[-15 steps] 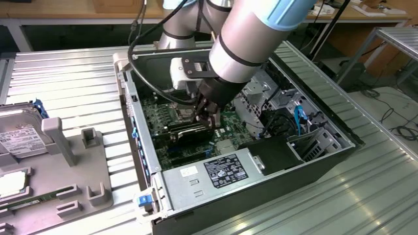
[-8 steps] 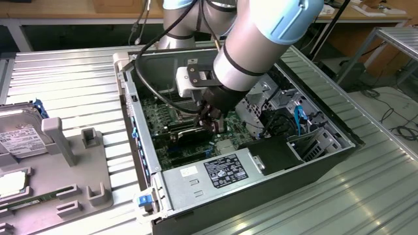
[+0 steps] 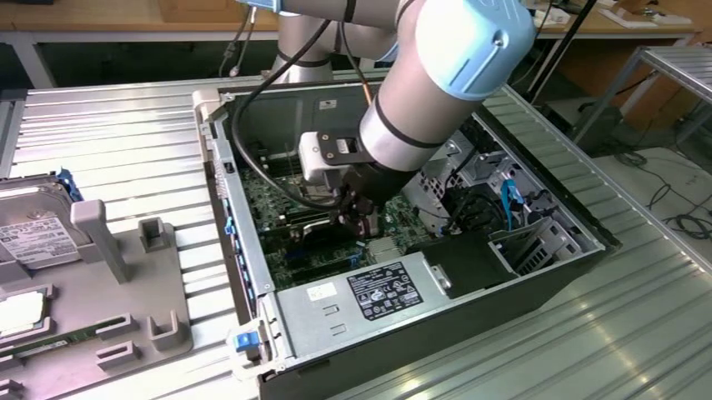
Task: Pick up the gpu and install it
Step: 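Press down on the gpu until it lock into place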
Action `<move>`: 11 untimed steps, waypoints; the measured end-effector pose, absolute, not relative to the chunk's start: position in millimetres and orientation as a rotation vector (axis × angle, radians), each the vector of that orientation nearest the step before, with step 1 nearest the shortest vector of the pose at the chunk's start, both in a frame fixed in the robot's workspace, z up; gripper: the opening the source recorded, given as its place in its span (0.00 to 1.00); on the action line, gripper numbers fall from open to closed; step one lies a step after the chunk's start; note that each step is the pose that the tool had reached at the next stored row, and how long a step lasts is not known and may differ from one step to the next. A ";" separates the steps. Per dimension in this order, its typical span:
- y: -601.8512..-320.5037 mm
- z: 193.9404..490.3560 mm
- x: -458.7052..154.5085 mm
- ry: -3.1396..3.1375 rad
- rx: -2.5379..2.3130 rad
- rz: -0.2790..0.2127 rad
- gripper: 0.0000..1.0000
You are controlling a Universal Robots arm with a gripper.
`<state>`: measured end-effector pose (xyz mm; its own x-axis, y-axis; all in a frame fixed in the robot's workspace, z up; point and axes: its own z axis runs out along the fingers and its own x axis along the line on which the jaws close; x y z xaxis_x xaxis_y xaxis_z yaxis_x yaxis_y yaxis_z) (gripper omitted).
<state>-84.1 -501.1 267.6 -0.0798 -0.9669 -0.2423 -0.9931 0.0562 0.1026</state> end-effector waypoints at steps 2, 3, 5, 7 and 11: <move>-501.1 267.4 -84.1 2.201 -2.054 0.368 0.11; -501.1 267.1 -84.1 2.201 -2.054 0.368 0.11; -501.7 265.9 -84.1 2.200 -2.054 0.365 0.11; -501.8 266.0 -84.1 2.200 -2.053 0.365 0.11; -501.8 280.8 -84.1 2.201 -2.054 0.367 0.11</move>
